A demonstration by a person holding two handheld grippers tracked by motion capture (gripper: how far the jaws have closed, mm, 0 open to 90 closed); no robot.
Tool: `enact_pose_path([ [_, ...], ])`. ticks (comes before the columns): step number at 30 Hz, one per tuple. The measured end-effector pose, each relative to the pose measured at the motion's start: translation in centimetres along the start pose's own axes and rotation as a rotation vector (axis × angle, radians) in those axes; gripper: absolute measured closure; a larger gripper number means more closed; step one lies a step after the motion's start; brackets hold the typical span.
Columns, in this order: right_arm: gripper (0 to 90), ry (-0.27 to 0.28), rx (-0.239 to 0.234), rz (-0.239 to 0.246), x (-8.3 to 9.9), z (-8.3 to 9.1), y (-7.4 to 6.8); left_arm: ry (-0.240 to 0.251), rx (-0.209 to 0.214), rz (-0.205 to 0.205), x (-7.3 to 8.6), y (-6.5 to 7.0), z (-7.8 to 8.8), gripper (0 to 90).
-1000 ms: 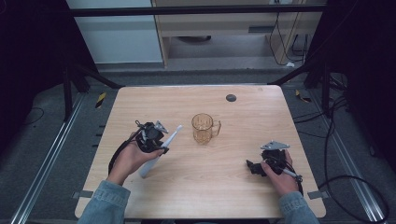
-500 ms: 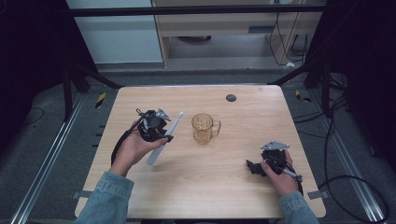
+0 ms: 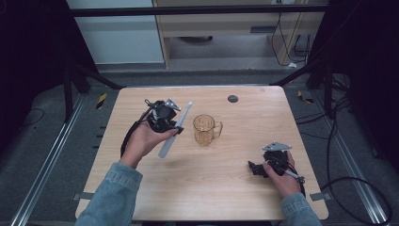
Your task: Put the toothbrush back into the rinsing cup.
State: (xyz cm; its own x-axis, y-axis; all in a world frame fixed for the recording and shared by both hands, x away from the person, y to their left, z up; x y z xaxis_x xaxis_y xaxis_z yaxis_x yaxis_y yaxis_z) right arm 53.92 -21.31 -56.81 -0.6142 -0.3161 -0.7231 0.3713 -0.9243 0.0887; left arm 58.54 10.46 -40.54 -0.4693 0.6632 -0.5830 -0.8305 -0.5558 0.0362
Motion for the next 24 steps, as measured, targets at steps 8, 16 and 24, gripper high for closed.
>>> enact_pose_path([
  [8,0.4,-0.001,0.002,-0.002,-0.1,-0.1,0.1,0.039,0.006,-0.003,-1.3,0.3,-0.3,67.7],
  [16,0.3,0.000,0.002,-0.001,-0.1,-0.2,0.1,0.070,0.004,-0.004,-2.0,0.4,-0.1,67.7],
  [24,0.3,0.000,0.002,-0.002,-0.1,-0.1,0.1,0.084,-0.007,-0.003,-2.3,0.1,0.5,67.7],
])
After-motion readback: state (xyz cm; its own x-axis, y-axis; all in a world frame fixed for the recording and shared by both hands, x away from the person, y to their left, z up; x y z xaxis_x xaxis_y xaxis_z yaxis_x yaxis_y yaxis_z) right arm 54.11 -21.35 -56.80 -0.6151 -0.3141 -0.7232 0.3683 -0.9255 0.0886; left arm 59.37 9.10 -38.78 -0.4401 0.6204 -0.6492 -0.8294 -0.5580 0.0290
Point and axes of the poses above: each handheld gripper's, and its own axes: z roughly backward along the jaws, x roughly out of its underside, y roughly to its right, the point moved 8 cm from there along -z, roughly forward along the jaws, and after that the axes turned 7 degrees about x, right-handed, at the moved point
